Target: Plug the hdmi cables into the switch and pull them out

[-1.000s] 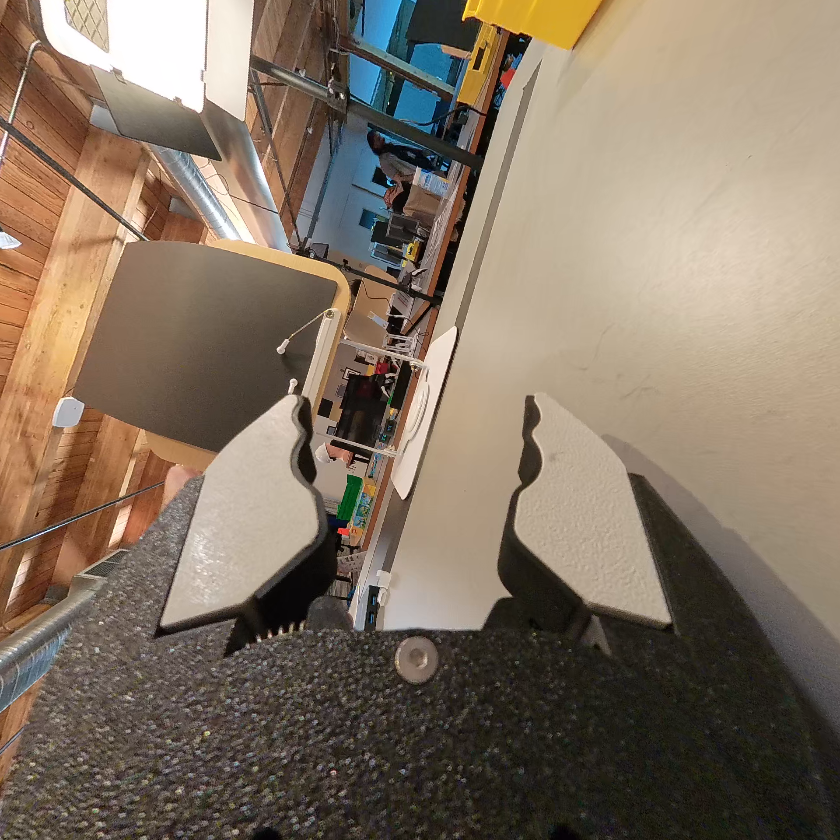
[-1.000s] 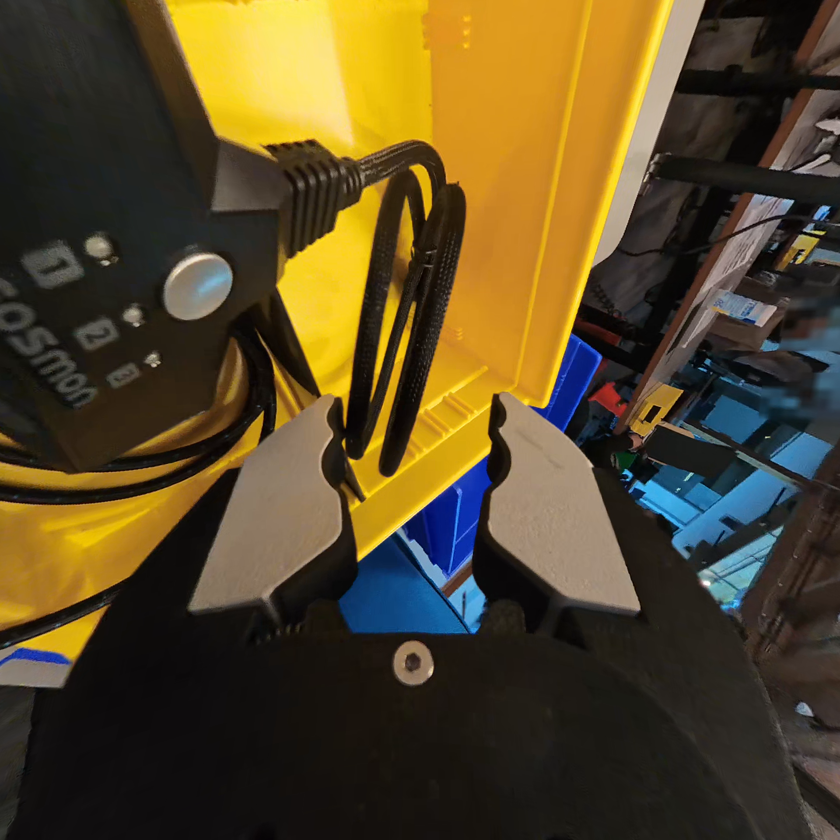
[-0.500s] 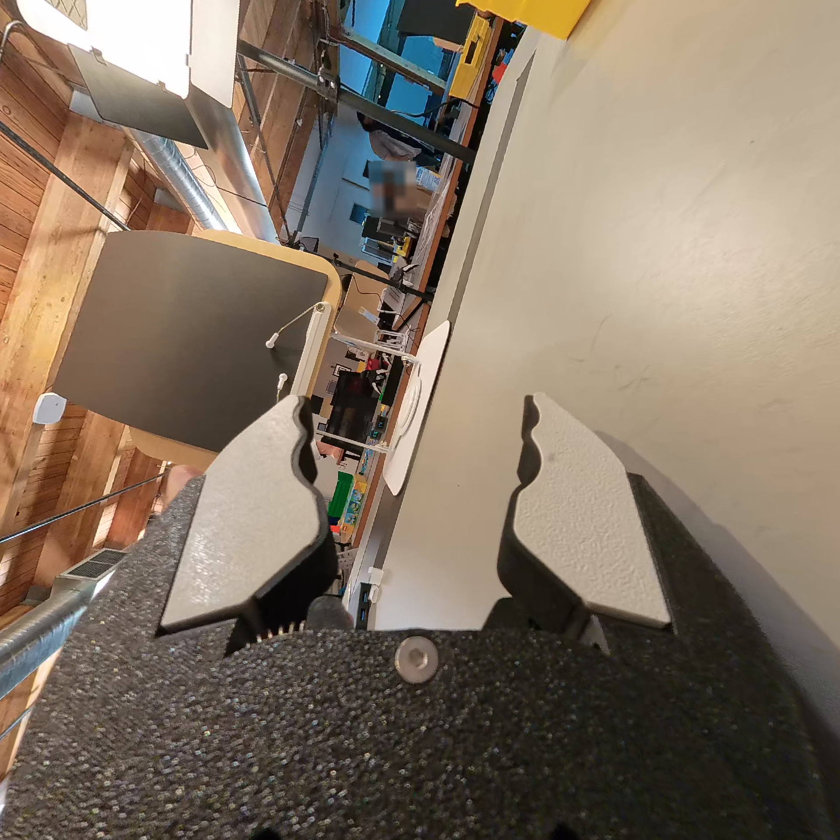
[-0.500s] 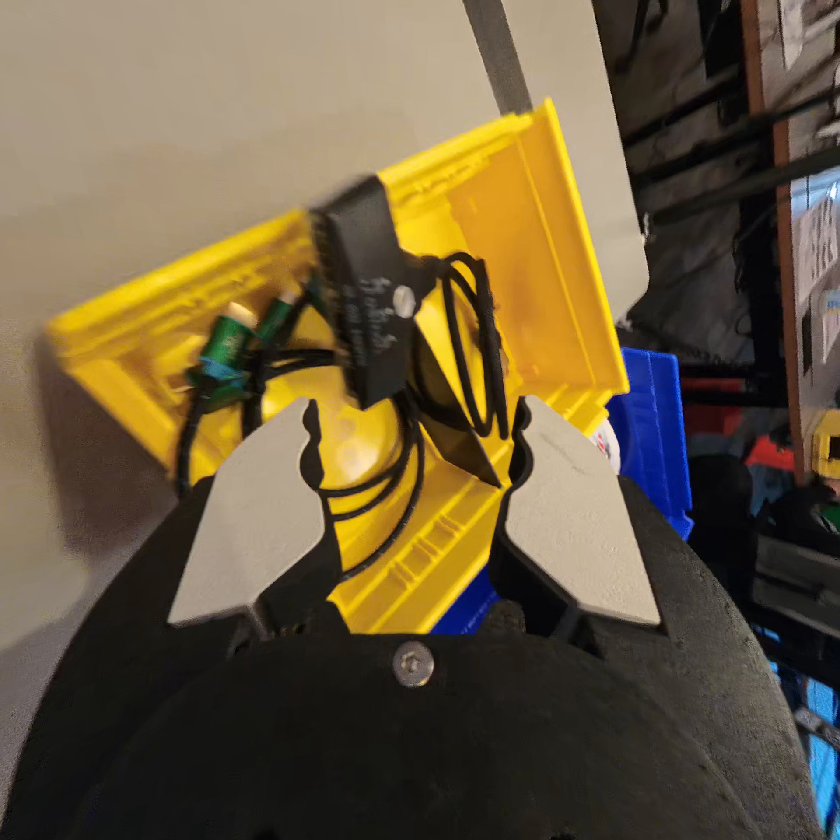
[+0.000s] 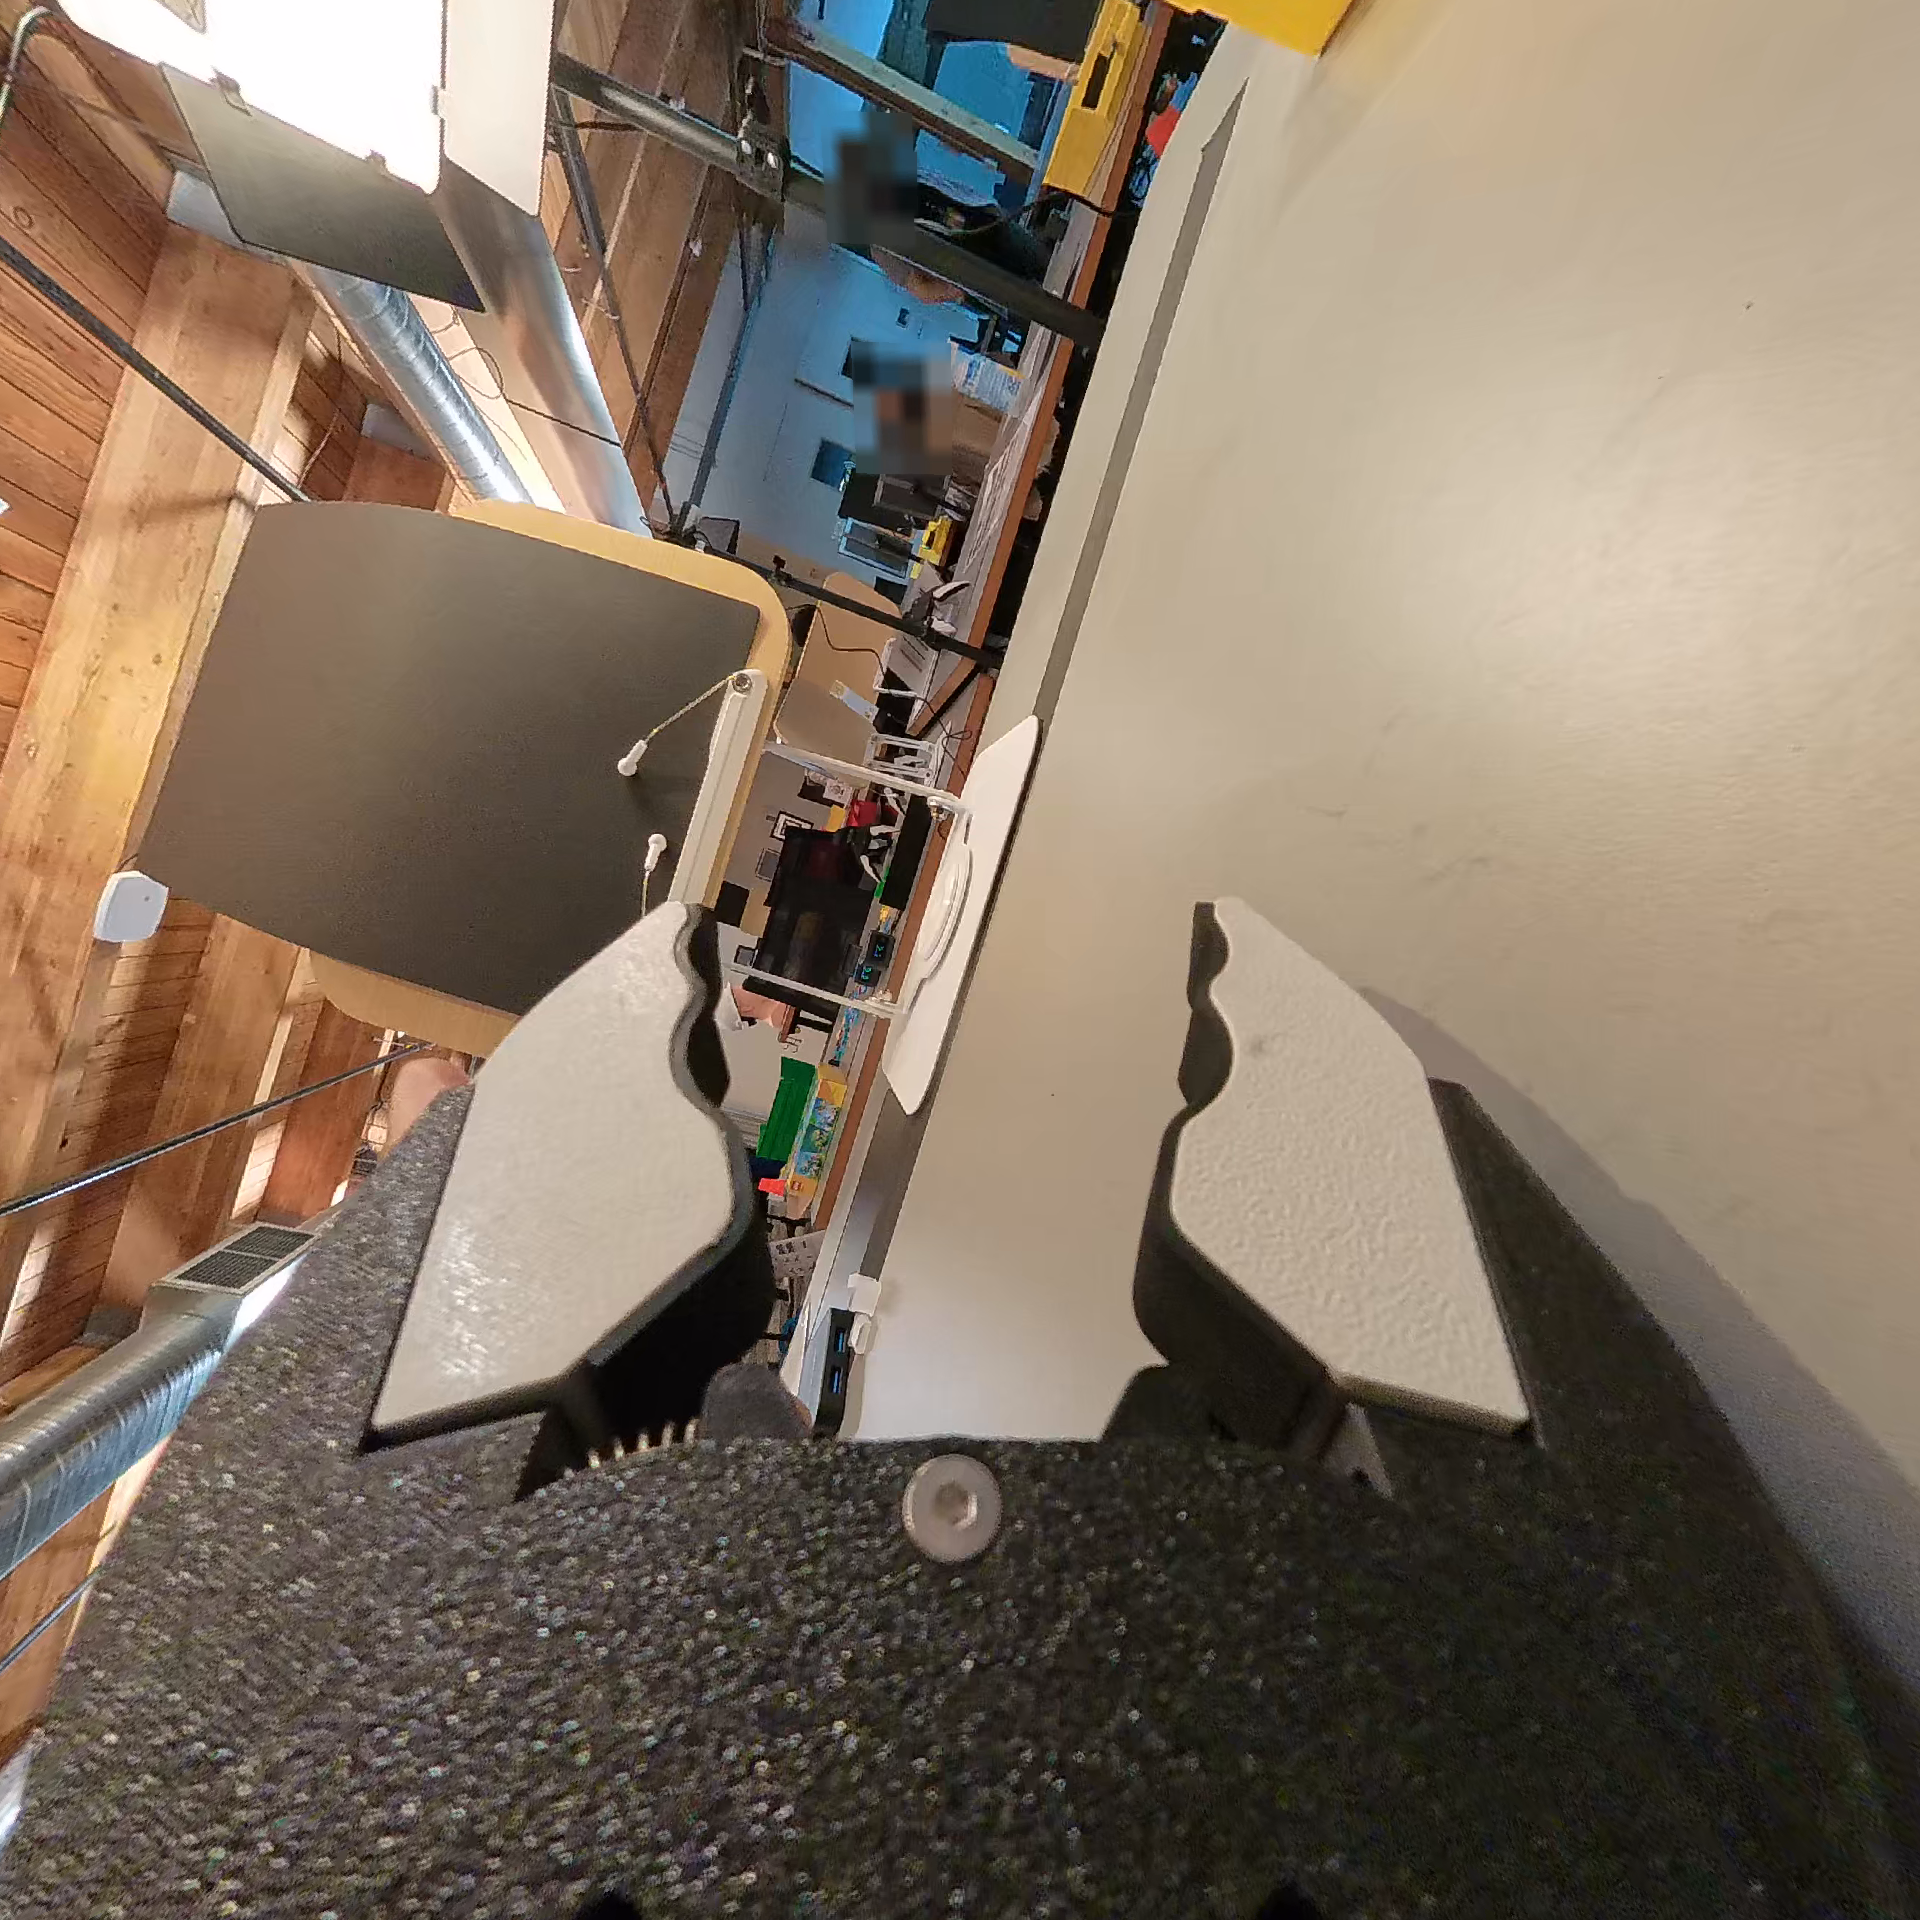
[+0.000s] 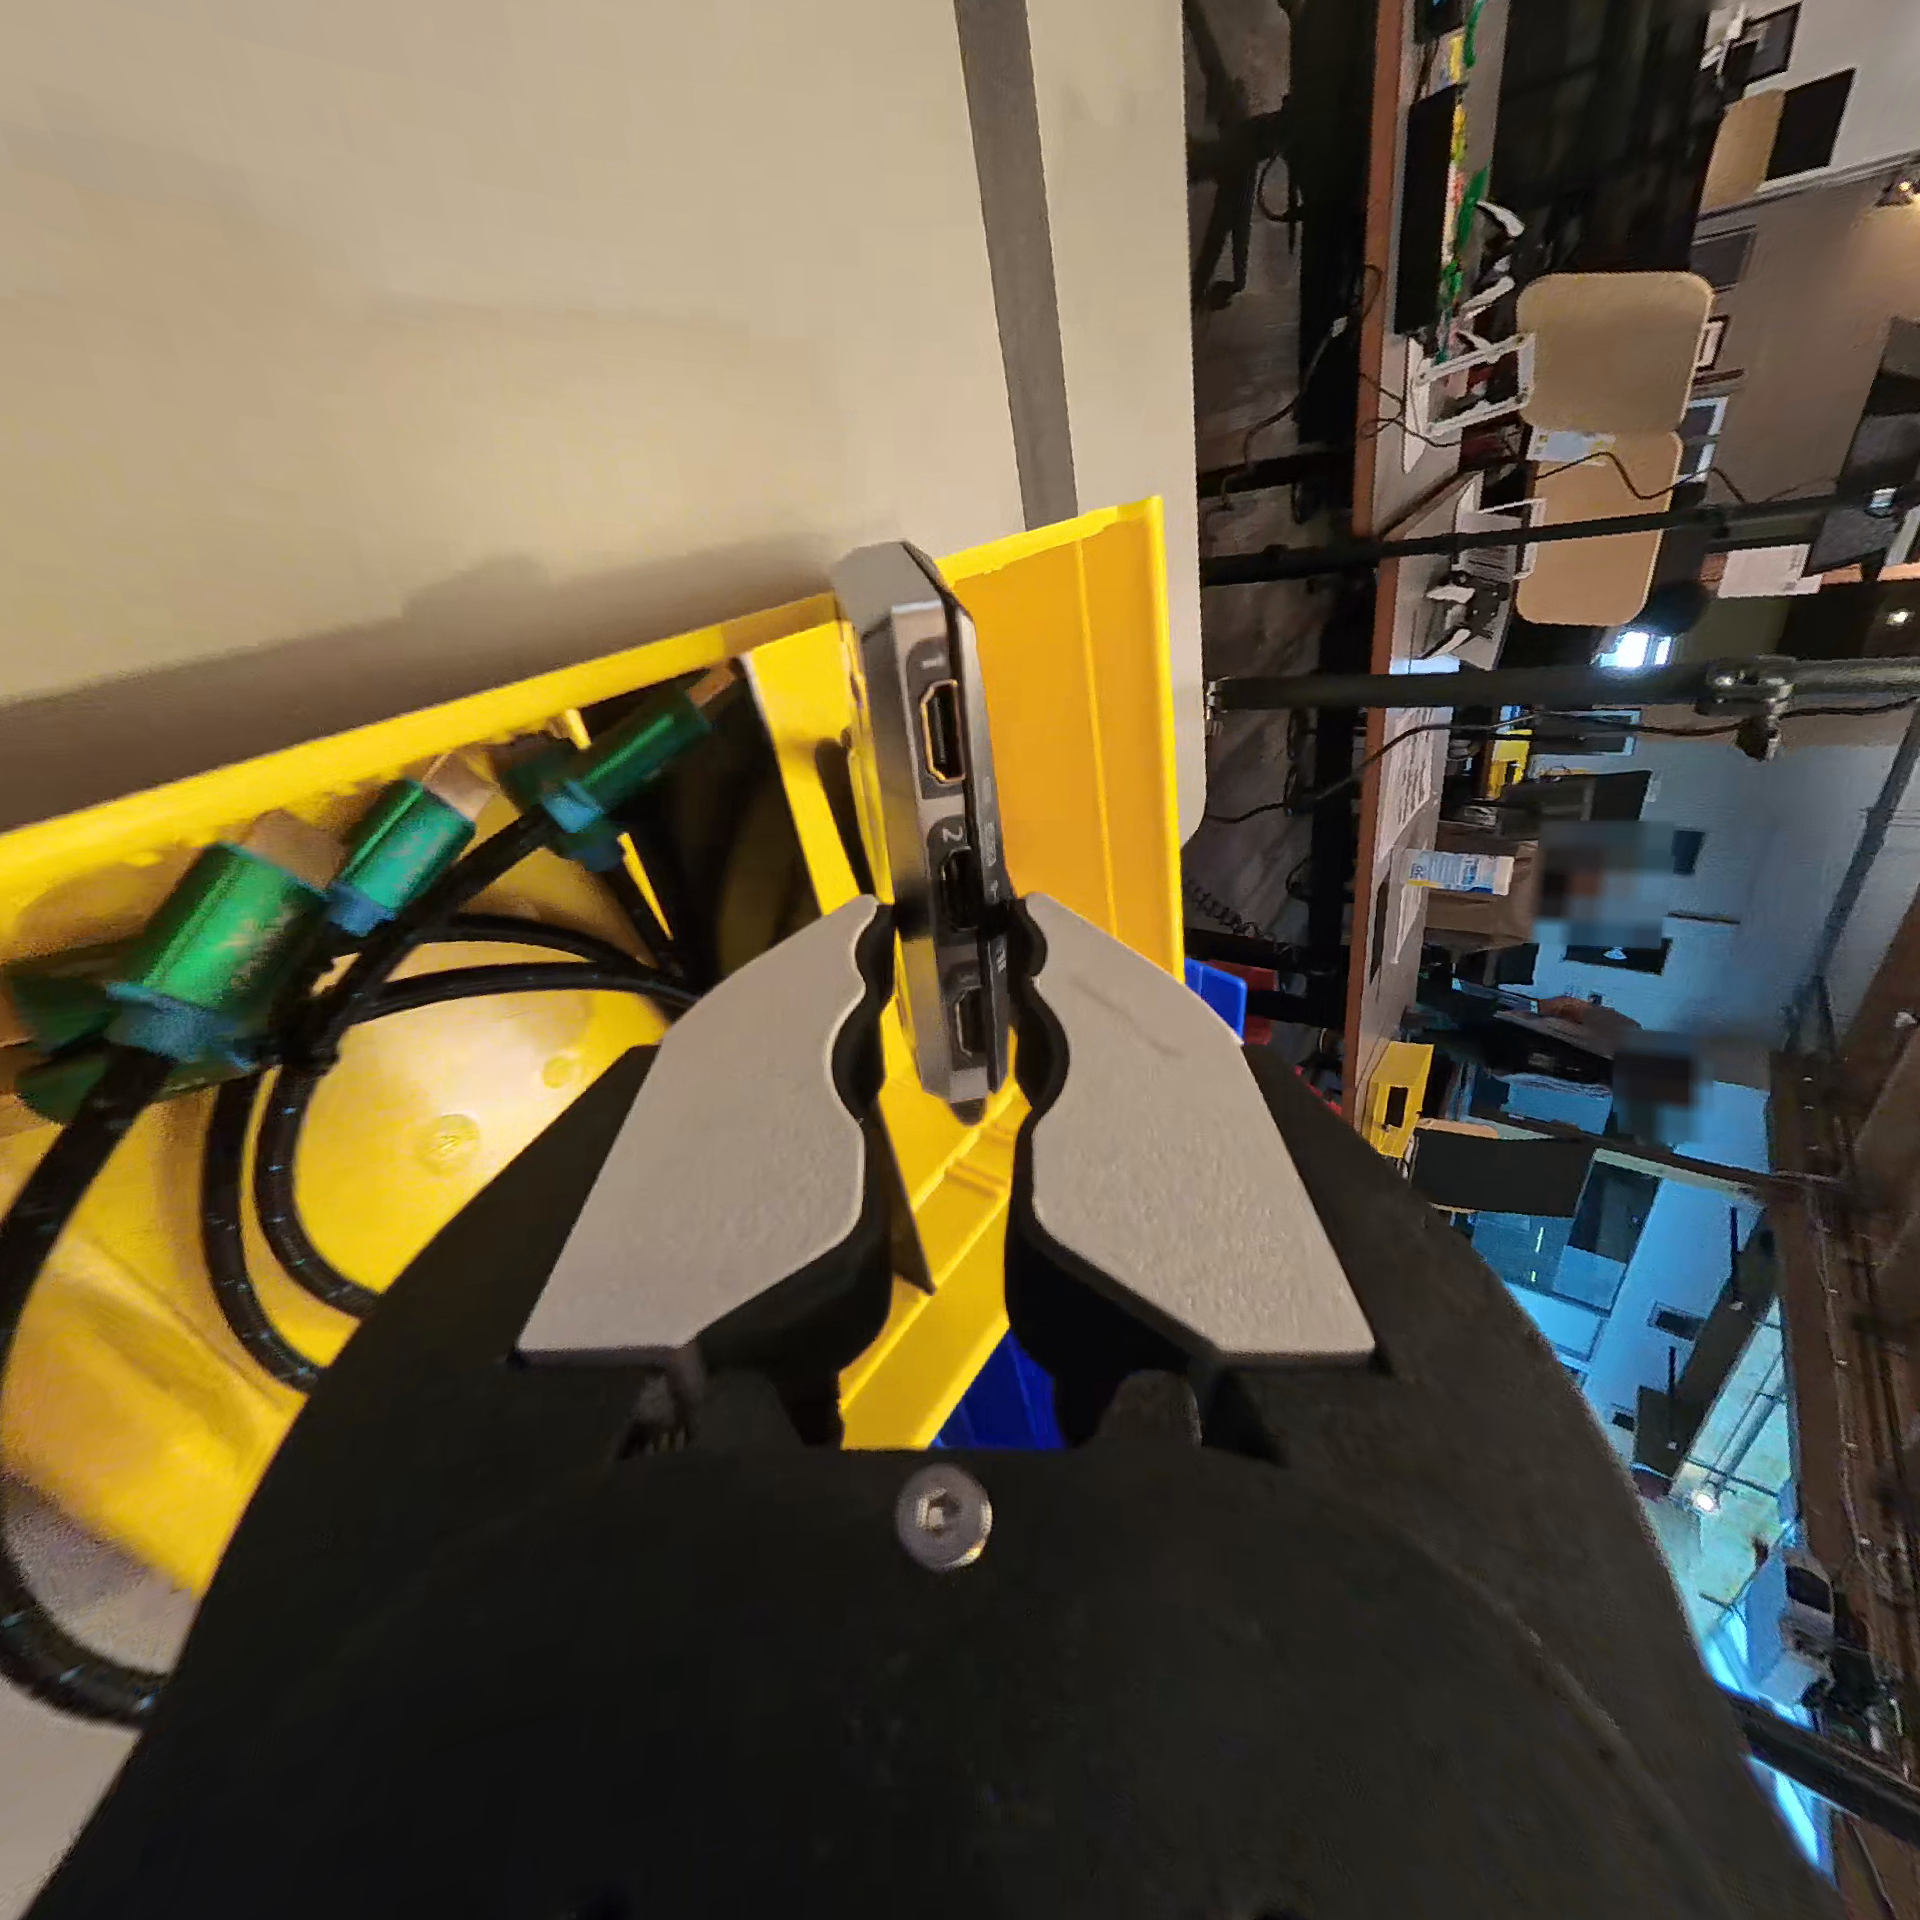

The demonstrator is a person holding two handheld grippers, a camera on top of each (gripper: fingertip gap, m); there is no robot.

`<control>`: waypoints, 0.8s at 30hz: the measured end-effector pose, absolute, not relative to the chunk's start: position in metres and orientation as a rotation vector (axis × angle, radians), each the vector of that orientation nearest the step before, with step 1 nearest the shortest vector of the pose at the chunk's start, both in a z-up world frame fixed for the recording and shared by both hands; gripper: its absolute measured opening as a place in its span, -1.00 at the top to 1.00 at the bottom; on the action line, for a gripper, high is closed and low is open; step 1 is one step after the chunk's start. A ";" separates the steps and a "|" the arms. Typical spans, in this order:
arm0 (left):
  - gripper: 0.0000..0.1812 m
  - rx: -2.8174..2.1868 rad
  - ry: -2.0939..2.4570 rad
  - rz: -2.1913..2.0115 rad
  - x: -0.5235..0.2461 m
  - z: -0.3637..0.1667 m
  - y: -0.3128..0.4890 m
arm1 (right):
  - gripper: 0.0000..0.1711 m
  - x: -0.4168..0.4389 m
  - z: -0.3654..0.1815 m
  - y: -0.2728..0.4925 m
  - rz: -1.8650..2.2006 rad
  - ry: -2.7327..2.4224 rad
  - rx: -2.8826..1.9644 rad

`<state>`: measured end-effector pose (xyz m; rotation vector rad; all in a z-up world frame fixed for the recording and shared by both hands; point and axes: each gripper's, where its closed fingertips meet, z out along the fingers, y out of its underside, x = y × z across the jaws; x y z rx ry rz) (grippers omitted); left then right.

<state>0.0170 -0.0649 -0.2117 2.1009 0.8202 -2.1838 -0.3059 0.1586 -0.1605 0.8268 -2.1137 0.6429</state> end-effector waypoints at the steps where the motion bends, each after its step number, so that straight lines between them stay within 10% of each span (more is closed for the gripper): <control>1: 0.04 2.104 0.819 -2.183 0.016 -0.212 -0.065 | 0.76 -0.310 -0.161 0.155 0.628 -2.117 0.836; 20: 0.05 2.138 0.780 -2.175 0.015 -0.216 -0.059 | 0.74 -0.370 -0.192 0.132 0.349 -2.051 0.821; 24: 0.05 2.130 0.778 -2.180 0.016 -0.215 -0.059 | 0.49 -0.377 -0.198 0.143 0.267 -2.108 0.790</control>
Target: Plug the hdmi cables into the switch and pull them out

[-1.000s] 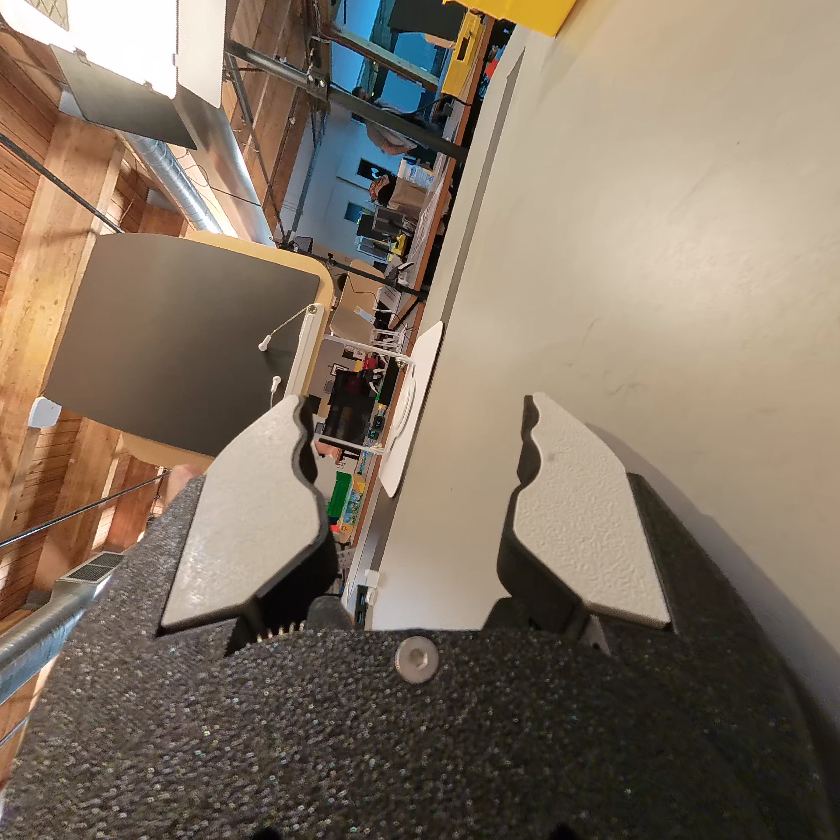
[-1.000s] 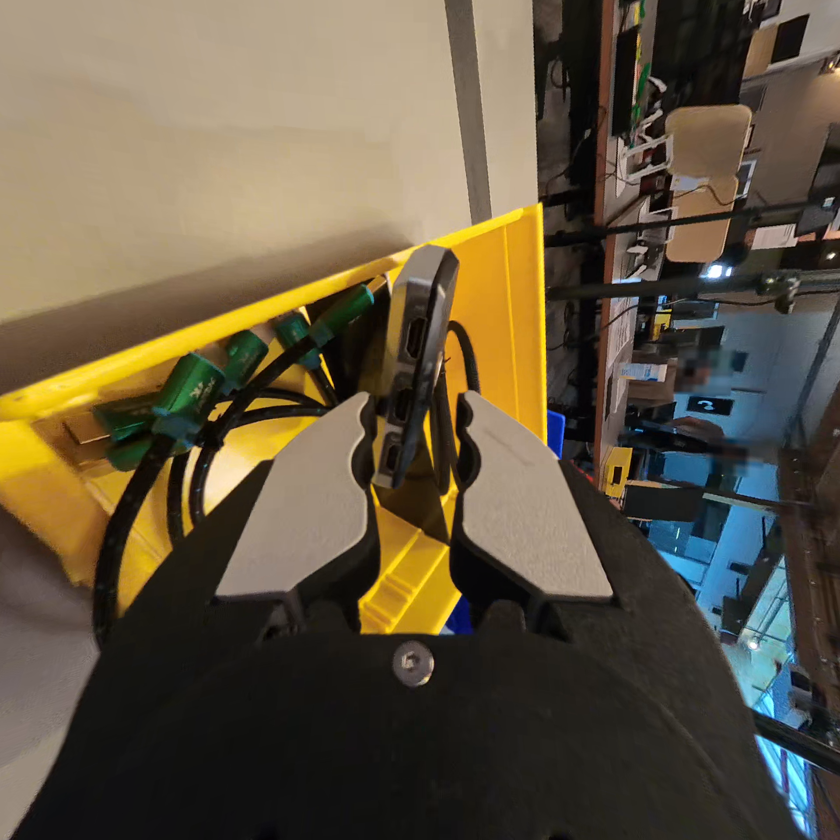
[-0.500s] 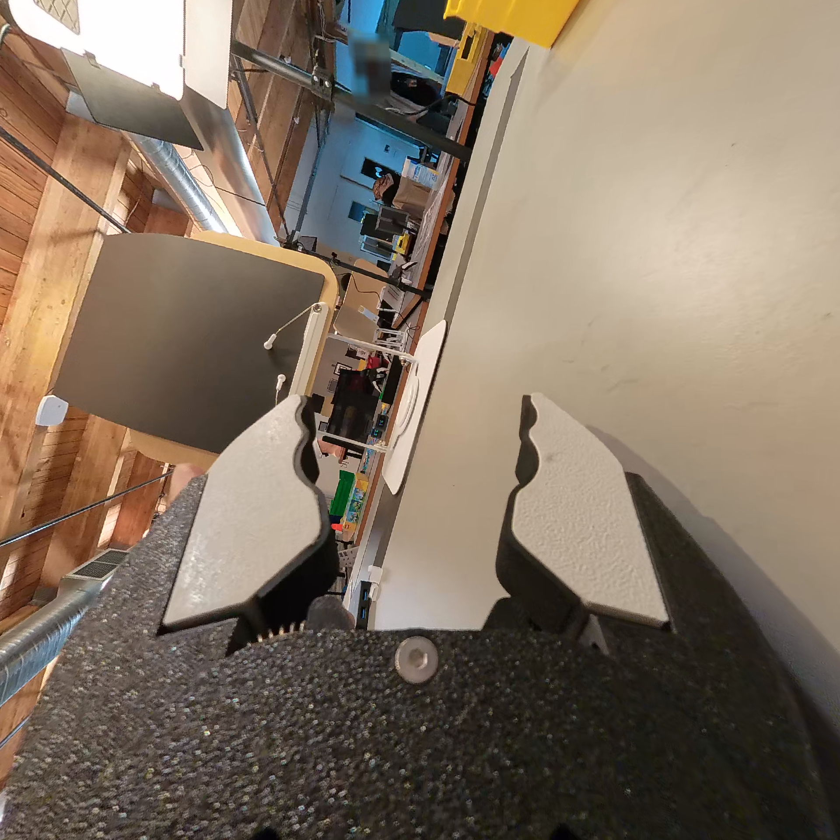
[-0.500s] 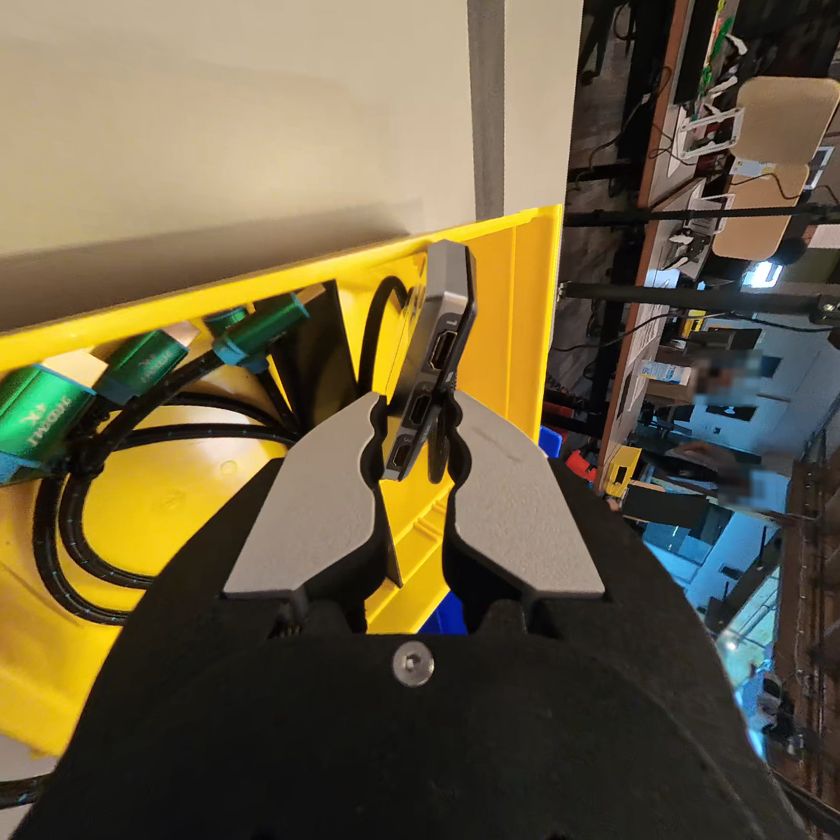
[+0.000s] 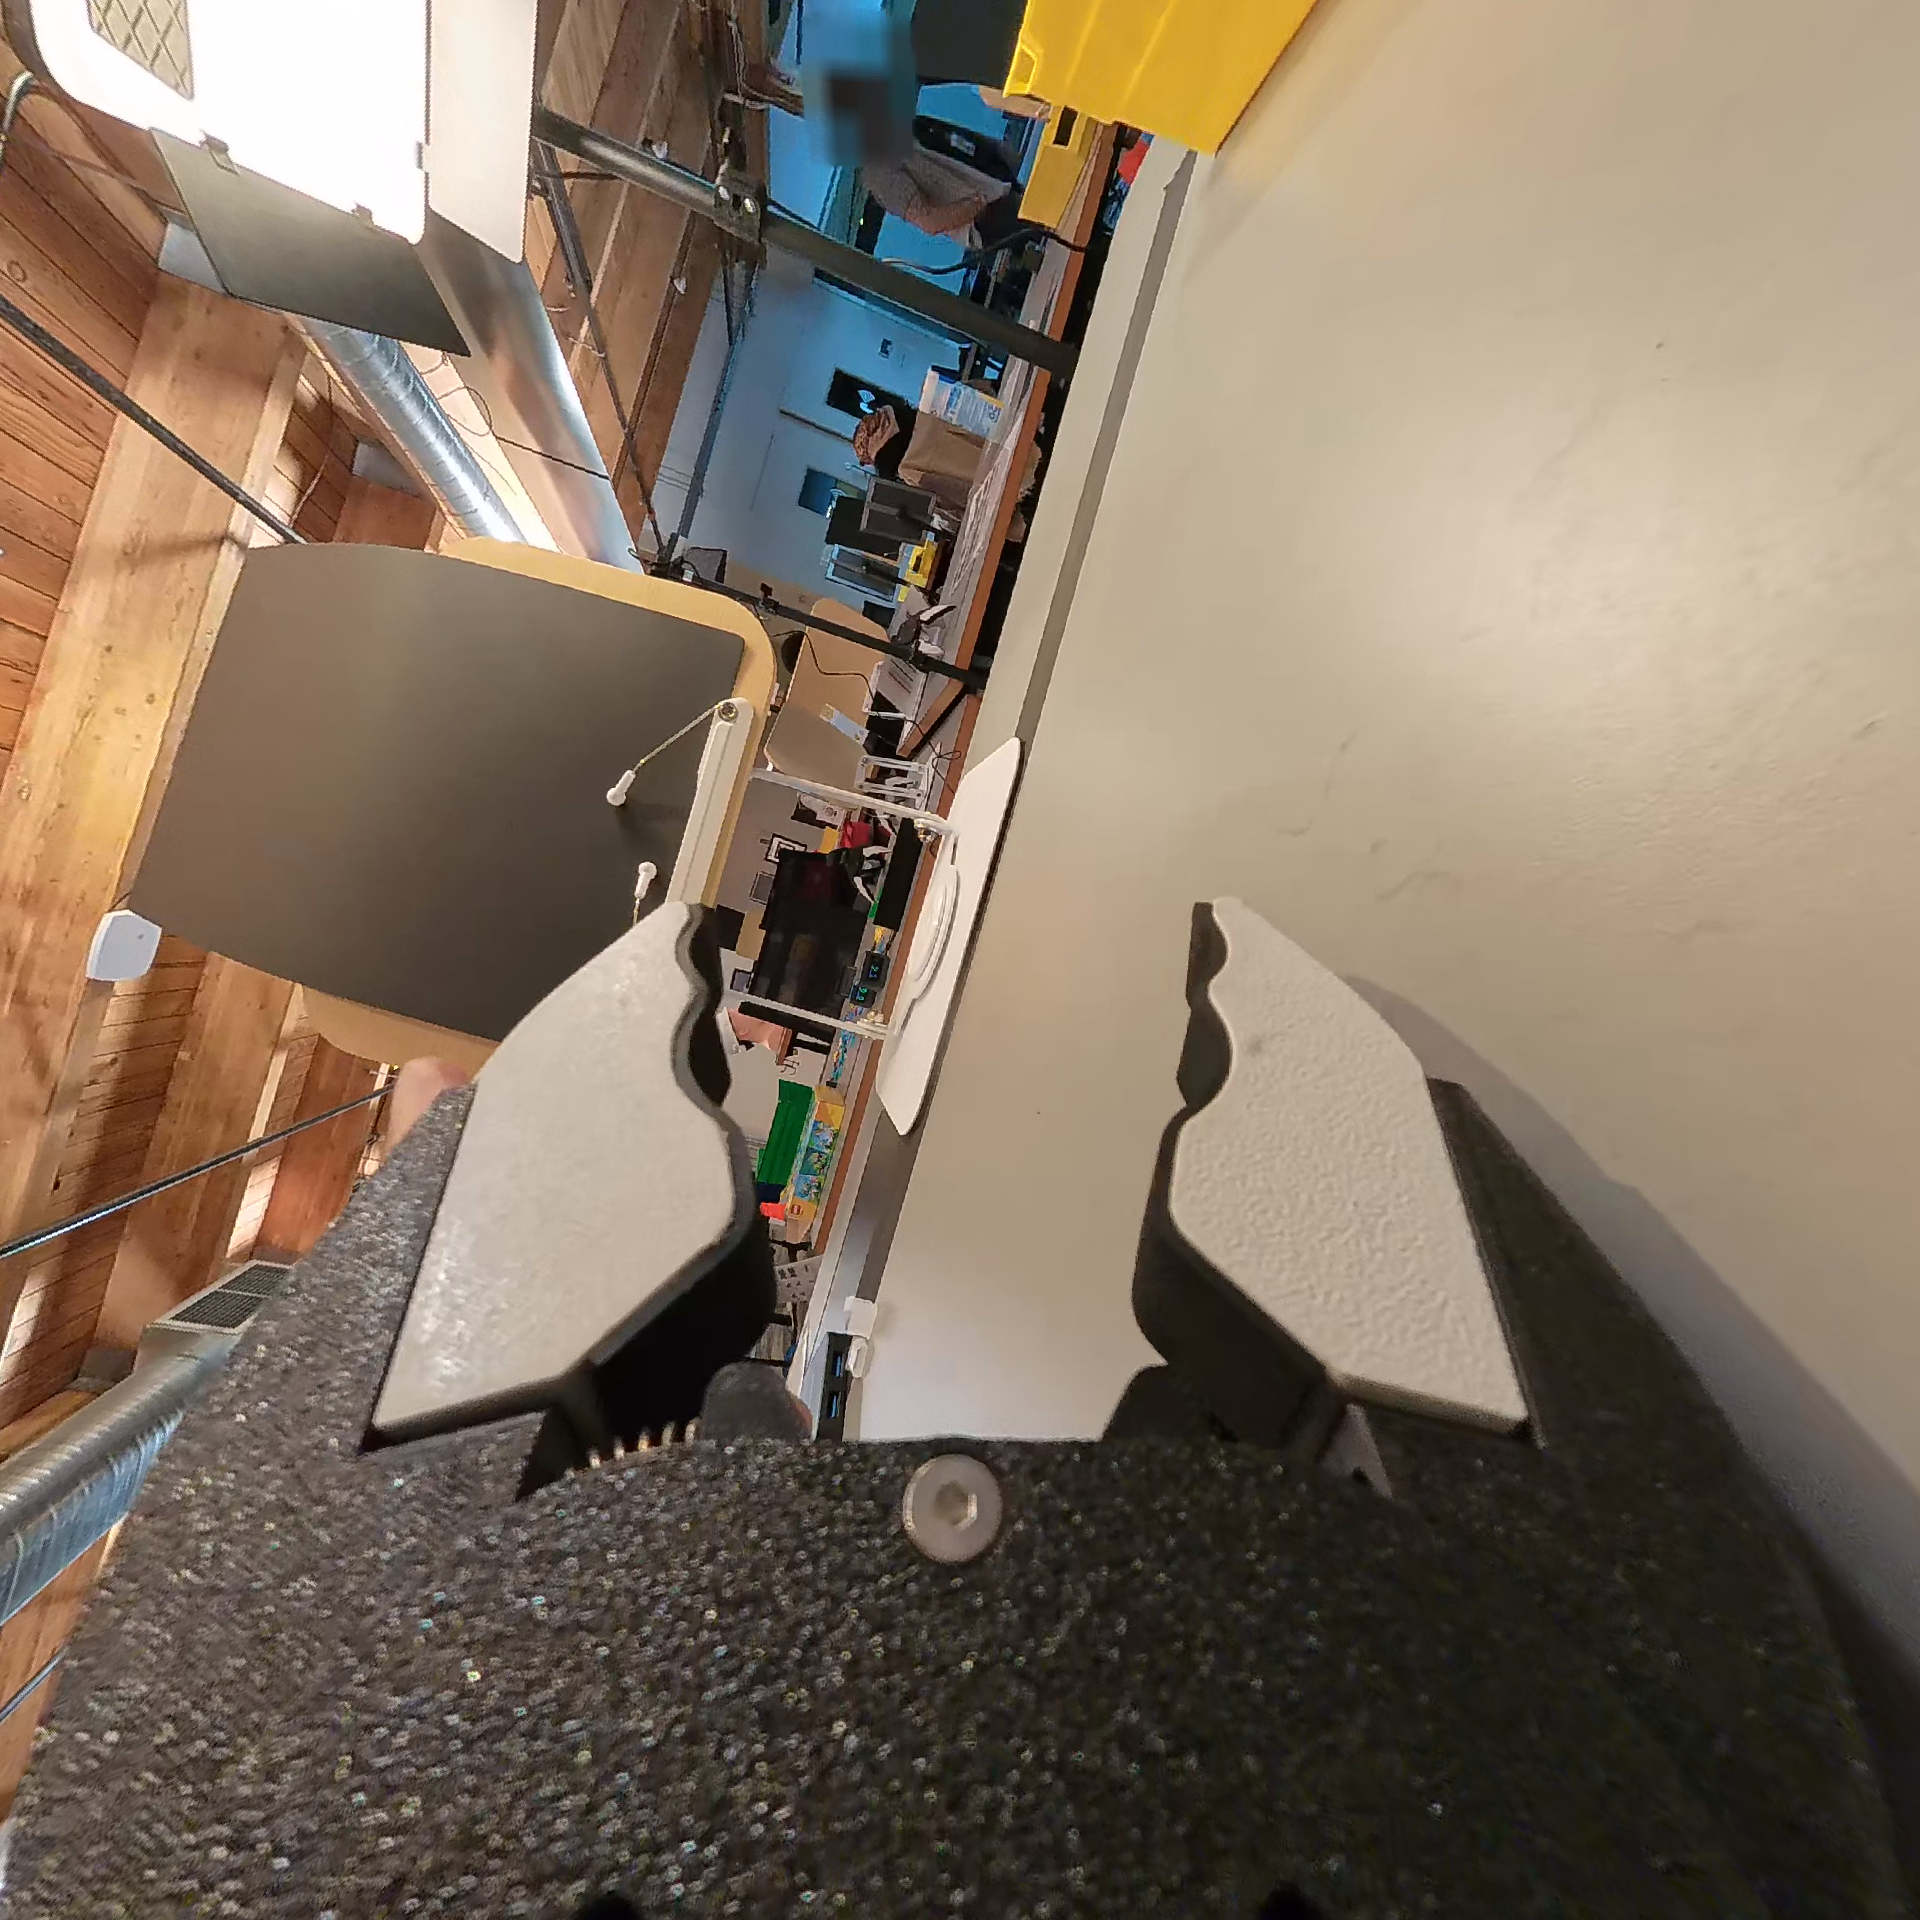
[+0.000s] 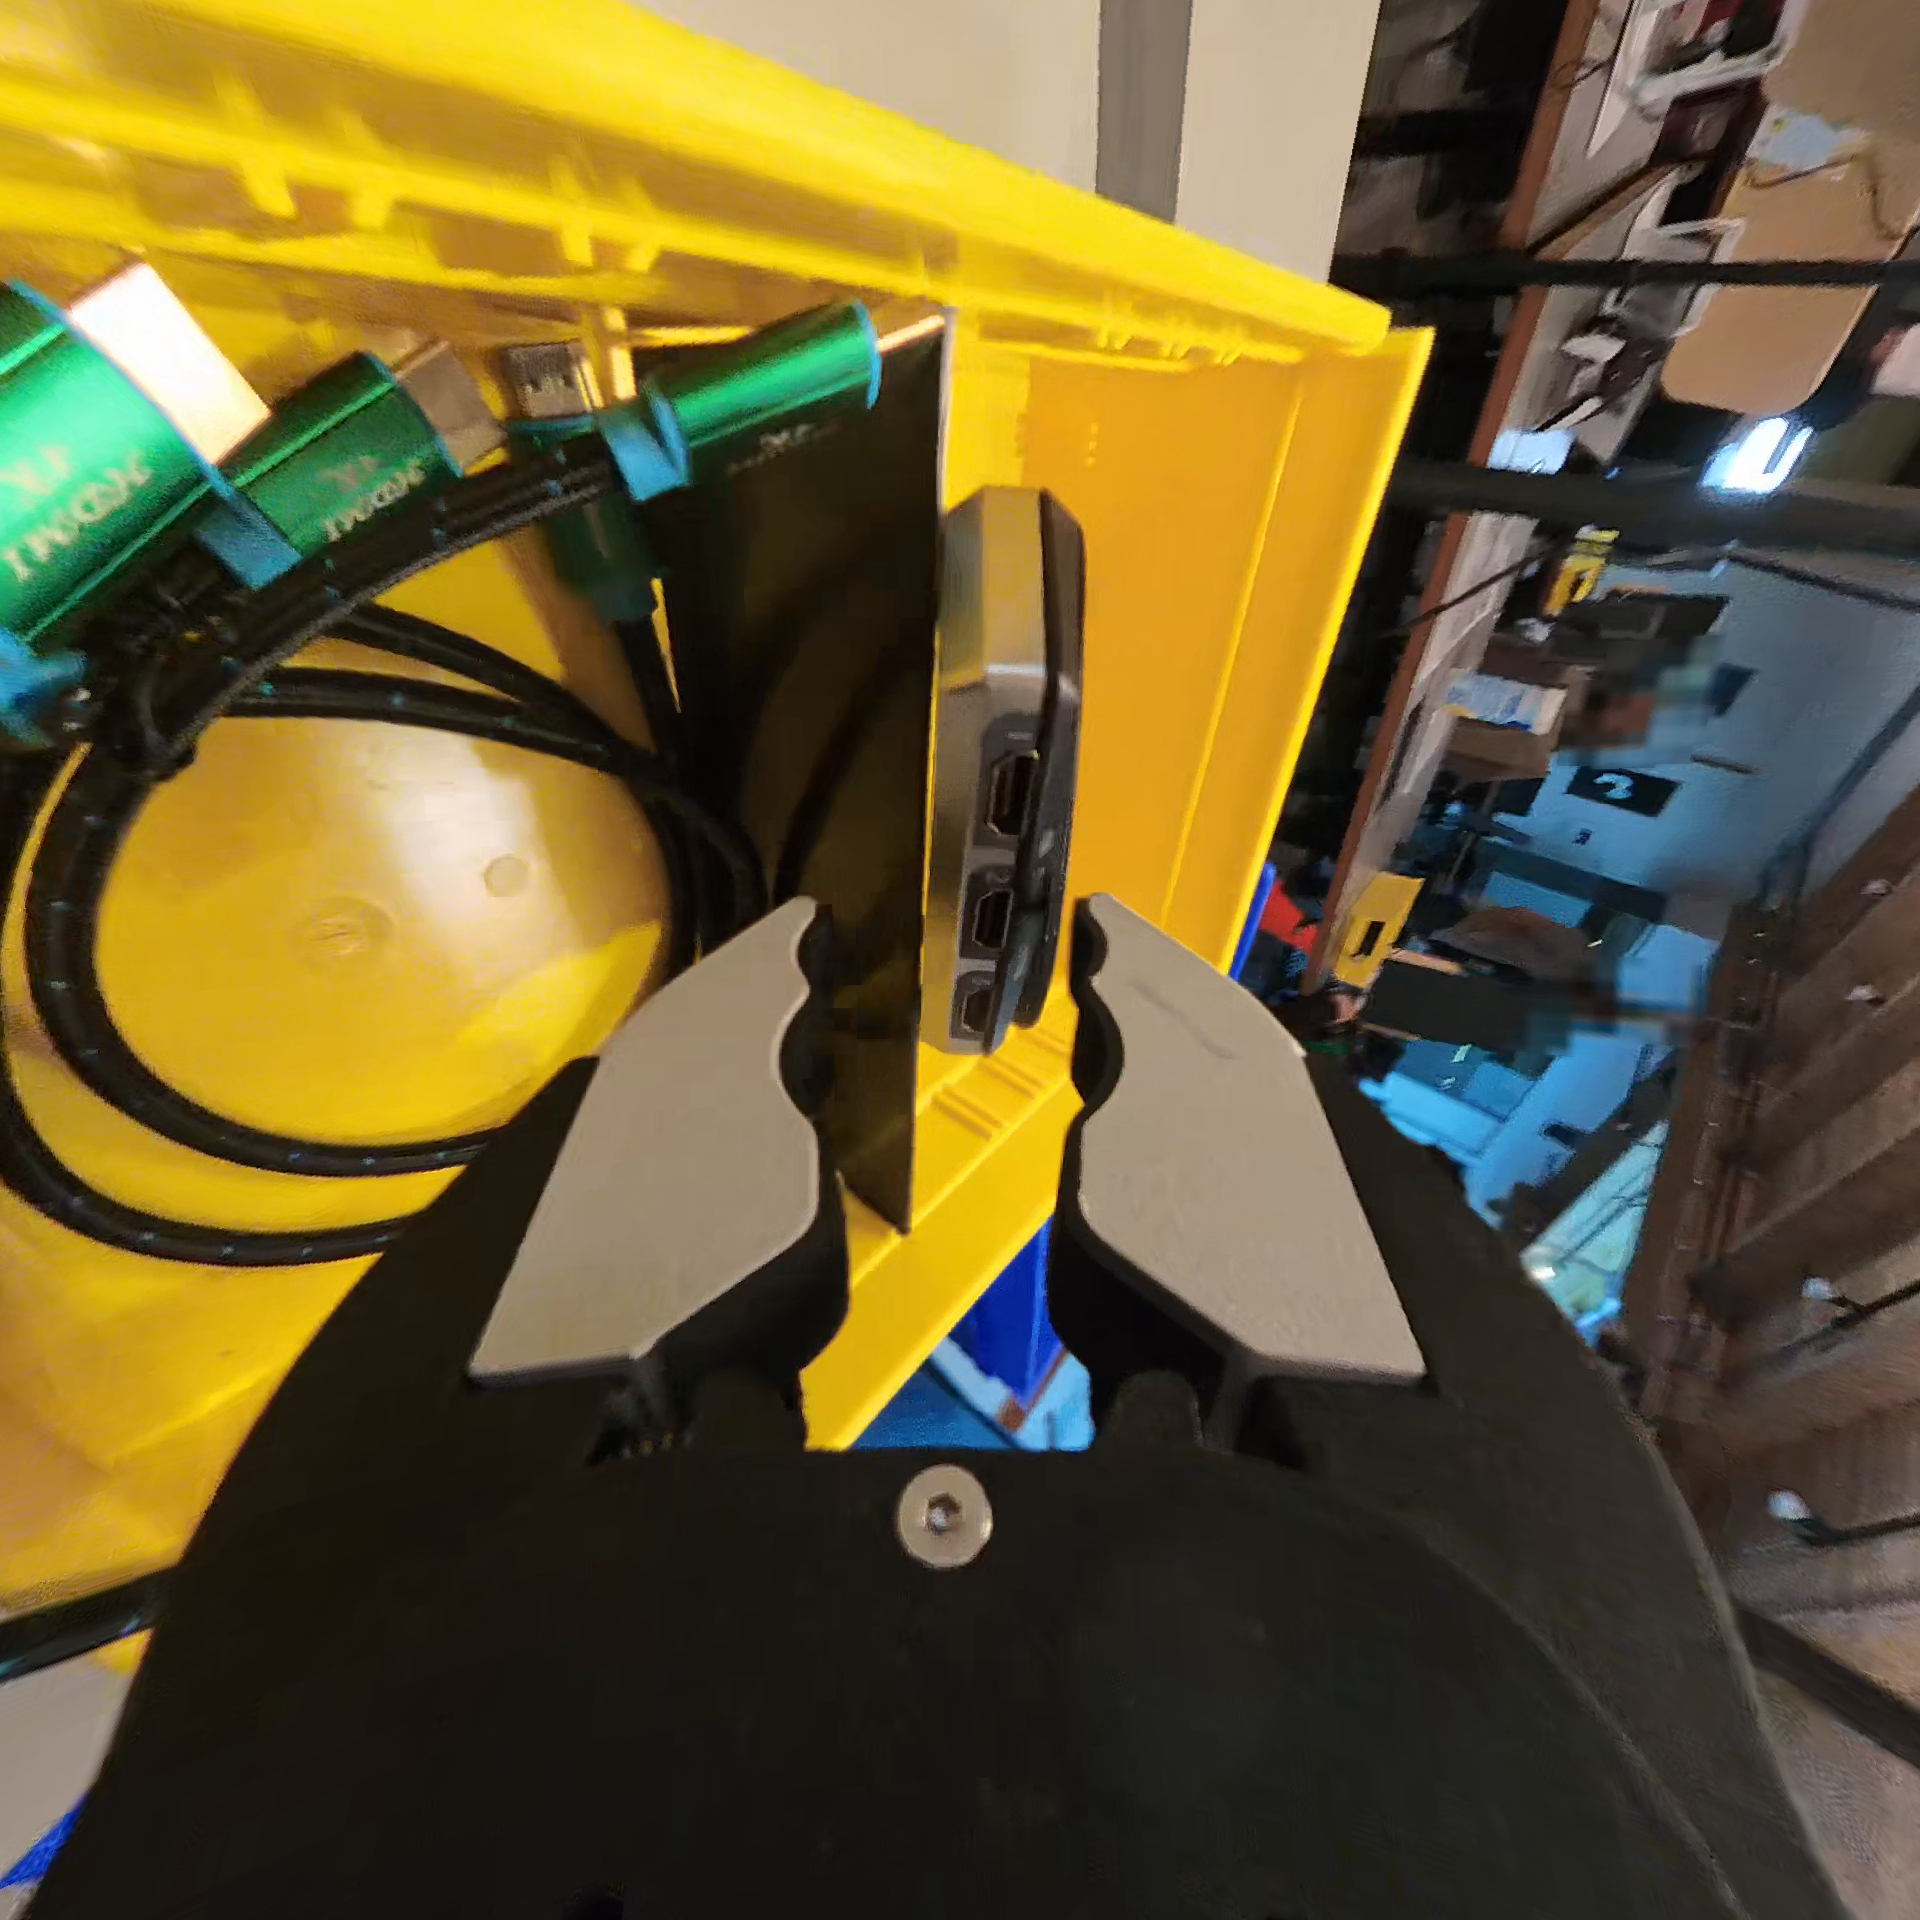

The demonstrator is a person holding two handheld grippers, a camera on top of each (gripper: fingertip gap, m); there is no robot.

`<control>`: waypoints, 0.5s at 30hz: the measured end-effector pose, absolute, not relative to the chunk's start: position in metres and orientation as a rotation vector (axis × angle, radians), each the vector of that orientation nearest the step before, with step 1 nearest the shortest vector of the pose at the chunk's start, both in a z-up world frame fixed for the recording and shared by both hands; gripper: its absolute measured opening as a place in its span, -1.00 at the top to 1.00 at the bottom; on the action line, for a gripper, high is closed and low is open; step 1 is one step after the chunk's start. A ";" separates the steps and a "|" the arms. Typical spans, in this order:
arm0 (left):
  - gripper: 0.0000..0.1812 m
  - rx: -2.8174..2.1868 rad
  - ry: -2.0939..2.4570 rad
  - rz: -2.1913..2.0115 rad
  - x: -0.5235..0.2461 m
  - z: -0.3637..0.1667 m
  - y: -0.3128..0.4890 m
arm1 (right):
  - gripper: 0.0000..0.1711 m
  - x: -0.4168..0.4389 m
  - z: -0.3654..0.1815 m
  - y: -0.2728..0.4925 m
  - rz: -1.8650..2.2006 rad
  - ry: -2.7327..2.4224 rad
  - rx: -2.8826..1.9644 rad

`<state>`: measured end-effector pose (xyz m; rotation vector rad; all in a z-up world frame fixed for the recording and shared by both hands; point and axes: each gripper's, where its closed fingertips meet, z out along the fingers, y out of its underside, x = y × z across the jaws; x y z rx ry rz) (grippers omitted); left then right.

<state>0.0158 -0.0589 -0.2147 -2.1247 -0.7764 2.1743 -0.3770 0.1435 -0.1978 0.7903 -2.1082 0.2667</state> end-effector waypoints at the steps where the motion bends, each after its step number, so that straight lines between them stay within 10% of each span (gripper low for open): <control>1: 0.05 -2.124 -0.778 2.175 0.016 -0.214 -0.059 | 0.39 -0.377 -0.196 0.146 0.280 -2.141 0.748; 15: 0.20 -1.970 -1.062 2.051 0.022 -0.209 -0.084 | 0.20 -0.245 -0.189 0.202 1.294 -2.451 -0.093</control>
